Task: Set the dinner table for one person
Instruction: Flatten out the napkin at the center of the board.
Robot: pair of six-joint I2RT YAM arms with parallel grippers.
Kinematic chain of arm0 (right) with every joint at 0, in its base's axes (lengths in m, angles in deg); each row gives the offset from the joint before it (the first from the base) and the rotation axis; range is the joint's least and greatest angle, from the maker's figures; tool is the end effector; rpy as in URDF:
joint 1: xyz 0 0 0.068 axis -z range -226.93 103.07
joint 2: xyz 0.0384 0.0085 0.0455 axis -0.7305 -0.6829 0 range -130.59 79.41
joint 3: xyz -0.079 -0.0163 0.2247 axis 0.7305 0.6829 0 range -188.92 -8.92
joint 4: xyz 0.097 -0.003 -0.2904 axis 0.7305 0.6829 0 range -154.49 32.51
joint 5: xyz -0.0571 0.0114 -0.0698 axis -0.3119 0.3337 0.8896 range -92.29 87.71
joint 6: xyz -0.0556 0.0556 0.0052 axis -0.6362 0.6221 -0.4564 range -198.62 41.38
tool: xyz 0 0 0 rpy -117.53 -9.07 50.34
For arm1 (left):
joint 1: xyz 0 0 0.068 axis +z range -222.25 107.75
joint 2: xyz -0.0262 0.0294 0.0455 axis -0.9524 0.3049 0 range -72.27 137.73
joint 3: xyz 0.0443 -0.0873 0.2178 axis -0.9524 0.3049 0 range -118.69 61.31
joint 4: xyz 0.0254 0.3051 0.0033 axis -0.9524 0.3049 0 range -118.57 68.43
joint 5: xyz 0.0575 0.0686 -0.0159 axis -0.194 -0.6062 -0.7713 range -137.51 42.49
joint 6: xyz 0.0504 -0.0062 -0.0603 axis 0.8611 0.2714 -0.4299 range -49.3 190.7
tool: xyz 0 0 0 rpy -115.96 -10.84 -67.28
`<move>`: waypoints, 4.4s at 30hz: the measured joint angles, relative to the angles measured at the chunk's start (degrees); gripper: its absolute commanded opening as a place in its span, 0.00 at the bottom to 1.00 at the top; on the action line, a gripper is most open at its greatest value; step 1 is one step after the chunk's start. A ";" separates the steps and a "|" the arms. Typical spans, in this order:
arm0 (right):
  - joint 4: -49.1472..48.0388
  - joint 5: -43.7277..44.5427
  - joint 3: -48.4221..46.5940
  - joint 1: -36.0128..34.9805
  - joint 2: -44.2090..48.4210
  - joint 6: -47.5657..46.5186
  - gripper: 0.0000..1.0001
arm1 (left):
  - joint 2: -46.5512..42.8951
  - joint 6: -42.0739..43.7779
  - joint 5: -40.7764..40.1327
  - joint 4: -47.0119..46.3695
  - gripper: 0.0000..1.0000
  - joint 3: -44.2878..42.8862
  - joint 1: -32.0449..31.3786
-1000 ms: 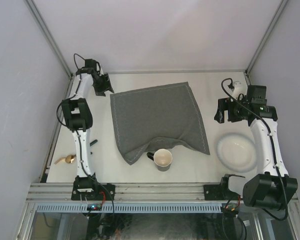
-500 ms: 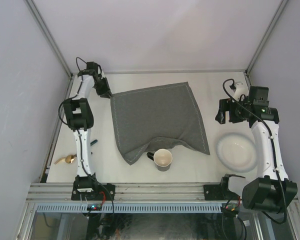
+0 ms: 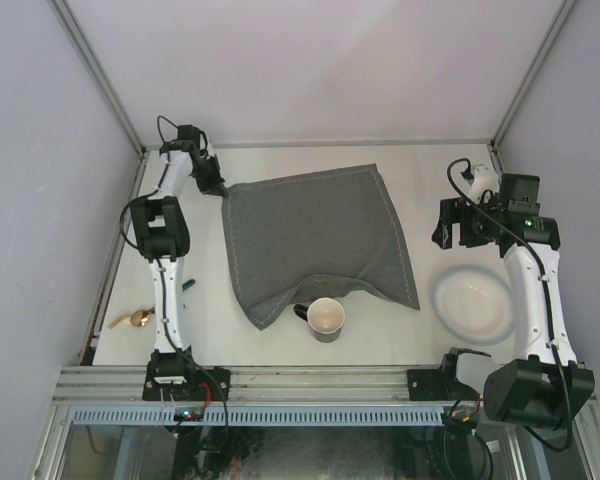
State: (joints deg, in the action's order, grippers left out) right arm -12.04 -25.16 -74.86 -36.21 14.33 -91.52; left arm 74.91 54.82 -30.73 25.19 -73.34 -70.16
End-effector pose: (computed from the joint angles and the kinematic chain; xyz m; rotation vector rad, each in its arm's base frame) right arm 0.2993 -0.0300 0.2783 -0.2142 2.3894 0.3033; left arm 0.5666 0.0012 0.1055 -0.3428 2.7088 -0.4683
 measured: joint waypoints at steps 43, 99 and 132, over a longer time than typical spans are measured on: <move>0.20 0.26 1.07 1.31 1.11 0.00 0.82 | -0.81 5.55 -10.12 4.26 0.00 -0.70 -4.15; -4.48 4.33 3.89 -3.54 -1.36 -0.66 0.81 | -54.38 13.57 -10.12 -18.82 0.66 49.57 0.59; -10.47 6.43 -71.67 -15.47 -82.01 7.39 0.79 | -90.90 21.11 -16.17 -28.22 0.72 76.81 10.58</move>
State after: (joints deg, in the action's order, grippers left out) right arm -22.51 -18.74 -146.52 -51.68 -67.68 -84.14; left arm -16.00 75.93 -46.91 -3.03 3.46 -59.58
